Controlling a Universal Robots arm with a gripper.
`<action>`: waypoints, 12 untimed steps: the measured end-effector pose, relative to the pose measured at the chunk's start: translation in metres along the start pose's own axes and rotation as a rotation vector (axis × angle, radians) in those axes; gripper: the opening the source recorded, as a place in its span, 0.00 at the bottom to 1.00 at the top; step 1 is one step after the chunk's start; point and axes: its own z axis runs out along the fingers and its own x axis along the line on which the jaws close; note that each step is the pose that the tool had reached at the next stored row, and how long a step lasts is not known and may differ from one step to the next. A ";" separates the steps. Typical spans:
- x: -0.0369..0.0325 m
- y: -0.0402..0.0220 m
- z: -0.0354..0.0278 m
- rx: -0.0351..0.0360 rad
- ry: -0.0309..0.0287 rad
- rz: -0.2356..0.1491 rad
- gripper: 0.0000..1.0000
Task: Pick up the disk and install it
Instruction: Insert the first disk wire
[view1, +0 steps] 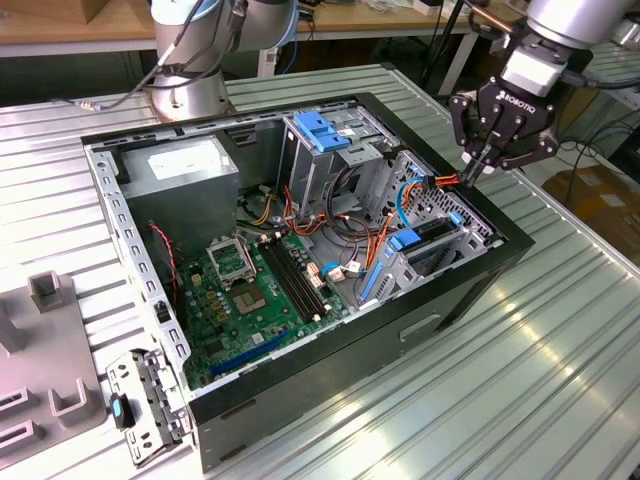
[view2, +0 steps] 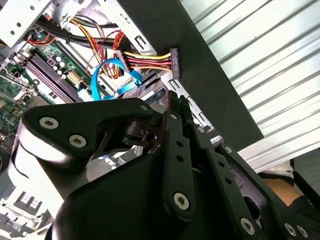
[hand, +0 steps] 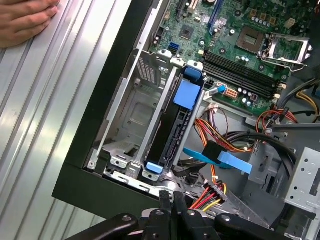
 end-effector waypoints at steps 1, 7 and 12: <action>-0.0006 -0.0008 0.0001 0.0001 0.0001 -0.004 0.17; -0.0066 -0.0087 0.0007 0.0004 0.0018 -0.037 0.31; -0.0110 -0.0140 0.0016 0.0006 0.0030 -0.062 0.31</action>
